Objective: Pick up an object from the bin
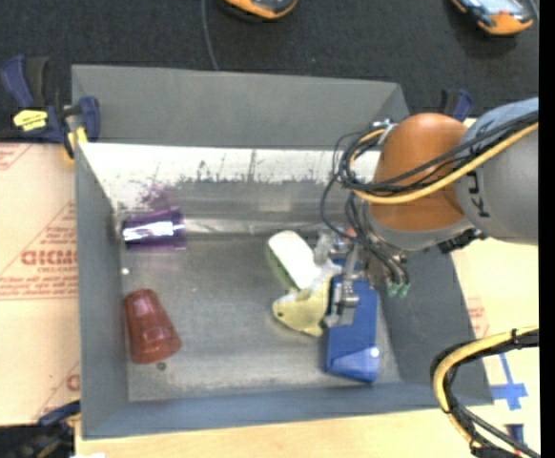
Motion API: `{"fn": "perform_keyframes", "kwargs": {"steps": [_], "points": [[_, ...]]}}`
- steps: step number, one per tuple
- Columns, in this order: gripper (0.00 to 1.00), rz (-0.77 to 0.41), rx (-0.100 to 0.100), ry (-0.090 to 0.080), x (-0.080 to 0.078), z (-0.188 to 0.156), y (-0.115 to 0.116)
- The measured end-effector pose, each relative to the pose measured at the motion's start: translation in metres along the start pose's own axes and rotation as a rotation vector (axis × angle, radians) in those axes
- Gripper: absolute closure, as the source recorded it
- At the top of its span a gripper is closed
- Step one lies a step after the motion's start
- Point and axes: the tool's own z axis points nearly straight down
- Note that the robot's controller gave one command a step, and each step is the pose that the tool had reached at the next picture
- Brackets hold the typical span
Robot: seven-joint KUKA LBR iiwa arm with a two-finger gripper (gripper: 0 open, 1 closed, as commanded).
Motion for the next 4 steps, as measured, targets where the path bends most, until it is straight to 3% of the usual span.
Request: {"fn": "perform_keyframes", "kwargs": {"steps": [1,2,3,4], "points": [[0.0,-0.001,0.001,-0.008,-0.002,-0.005,0.0],[0.0,-0.056,0.002,-0.012,0.019,0.046,-0.013],[0.0,-0.13,0.002,-0.017,0.012,0.063,-0.01],[0.0,-0.051,0.002,-0.019,0.023,0.067,-0.009]]}}
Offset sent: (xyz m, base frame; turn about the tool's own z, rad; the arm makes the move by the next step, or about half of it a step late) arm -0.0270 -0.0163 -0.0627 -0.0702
